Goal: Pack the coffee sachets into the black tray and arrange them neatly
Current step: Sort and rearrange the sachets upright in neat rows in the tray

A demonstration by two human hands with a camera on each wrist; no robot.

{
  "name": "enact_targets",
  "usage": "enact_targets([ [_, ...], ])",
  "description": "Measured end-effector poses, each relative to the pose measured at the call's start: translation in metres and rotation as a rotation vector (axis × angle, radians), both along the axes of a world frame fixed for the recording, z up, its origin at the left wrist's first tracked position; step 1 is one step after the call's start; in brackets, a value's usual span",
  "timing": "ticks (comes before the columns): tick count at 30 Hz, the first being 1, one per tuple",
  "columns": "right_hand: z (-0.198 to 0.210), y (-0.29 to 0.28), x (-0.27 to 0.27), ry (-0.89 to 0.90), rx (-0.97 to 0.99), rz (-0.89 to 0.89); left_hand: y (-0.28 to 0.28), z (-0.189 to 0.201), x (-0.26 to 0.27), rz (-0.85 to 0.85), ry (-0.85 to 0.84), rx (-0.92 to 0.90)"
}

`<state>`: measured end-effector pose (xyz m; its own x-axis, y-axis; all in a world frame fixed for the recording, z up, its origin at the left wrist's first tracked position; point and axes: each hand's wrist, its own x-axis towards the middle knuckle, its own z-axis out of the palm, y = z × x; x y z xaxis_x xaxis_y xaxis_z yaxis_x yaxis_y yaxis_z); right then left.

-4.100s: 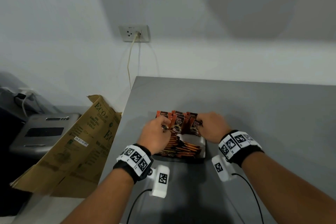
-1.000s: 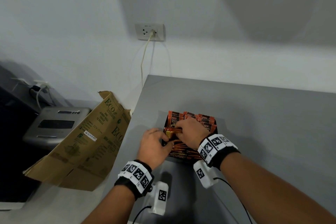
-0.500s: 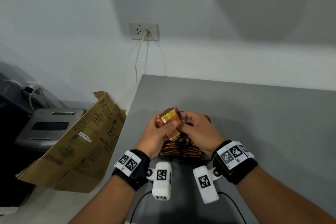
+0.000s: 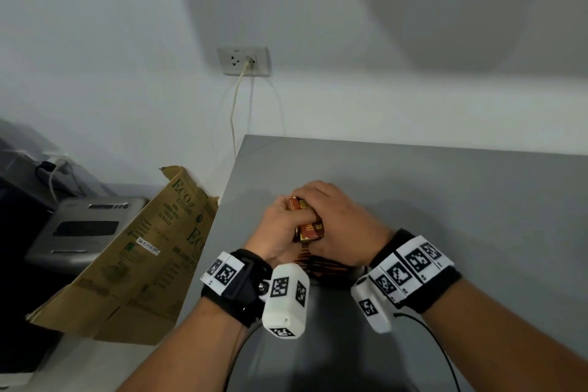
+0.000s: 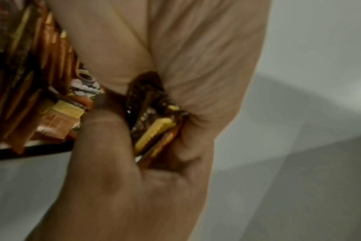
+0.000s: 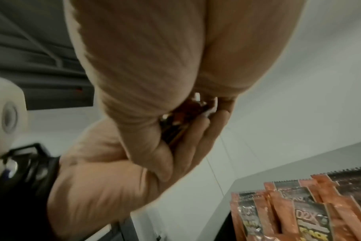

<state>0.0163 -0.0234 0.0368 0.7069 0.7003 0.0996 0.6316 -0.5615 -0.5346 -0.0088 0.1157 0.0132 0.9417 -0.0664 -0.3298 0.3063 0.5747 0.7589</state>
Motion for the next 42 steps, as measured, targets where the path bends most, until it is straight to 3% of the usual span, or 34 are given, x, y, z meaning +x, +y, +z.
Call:
enact_targets([
  [3, 0.002, -0.001, -0.003, 0.074, 0.129, -0.024, 0.001, 0.0, -0.008, -0.054, 0.019, -0.116],
  [8, -0.001, -0.003, -0.004, -0.041, 0.036, -0.054, -0.003, 0.0, -0.011, -0.067, 0.062, -0.146],
  [10, -0.002, -0.009, -0.004, 0.09, 0.05, -0.066, -0.004, -0.001, -0.009, -0.067, 0.057, -0.121],
  [13, 0.0, -0.021, -0.006, 0.439, 0.304, -0.167, -0.003, 0.004, -0.005, -0.054, 0.02, -0.122],
  [16, -0.001, -0.028, -0.007, 0.501, 0.471, -0.361, -0.001, 0.005, -0.003, -0.026, -0.028, -0.107],
  [20, -0.004, -0.032, -0.006, 0.595, 0.544, -0.387, -0.006, 0.0, 0.002, -0.003, -0.032, -0.042],
  [25, -0.008, -0.034, -0.001, 0.566, 0.534, -0.44, -0.009, -0.002, 0.001, -0.041, -0.035, -0.021],
  [29, -0.001, -0.039, 0.003, 0.32, 0.635, -0.578, -0.005, -0.005, 0.003, -0.005, 0.032, -0.076],
  [33, -0.002, -0.039, 0.0, 0.223, 0.6, -0.492, -0.002, -0.005, 0.007, 0.01, 0.07, -0.044],
  [36, -0.012, -0.037, -0.007, 0.345, 0.473, -0.394, -0.004, 0.001, 0.01, 0.0, 0.031, 0.074],
  [40, -0.011, -0.038, -0.006, 0.608, 0.661, -0.426, -0.007, 0.001, 0.012, 0.024, -0.001, 0.113],
  [42, -0.006, -0.038, -0.005, 0.56, 0.646, -0.498, -0.01, 0.002, 0.011, 0.028, -0.002, 0.116],
])
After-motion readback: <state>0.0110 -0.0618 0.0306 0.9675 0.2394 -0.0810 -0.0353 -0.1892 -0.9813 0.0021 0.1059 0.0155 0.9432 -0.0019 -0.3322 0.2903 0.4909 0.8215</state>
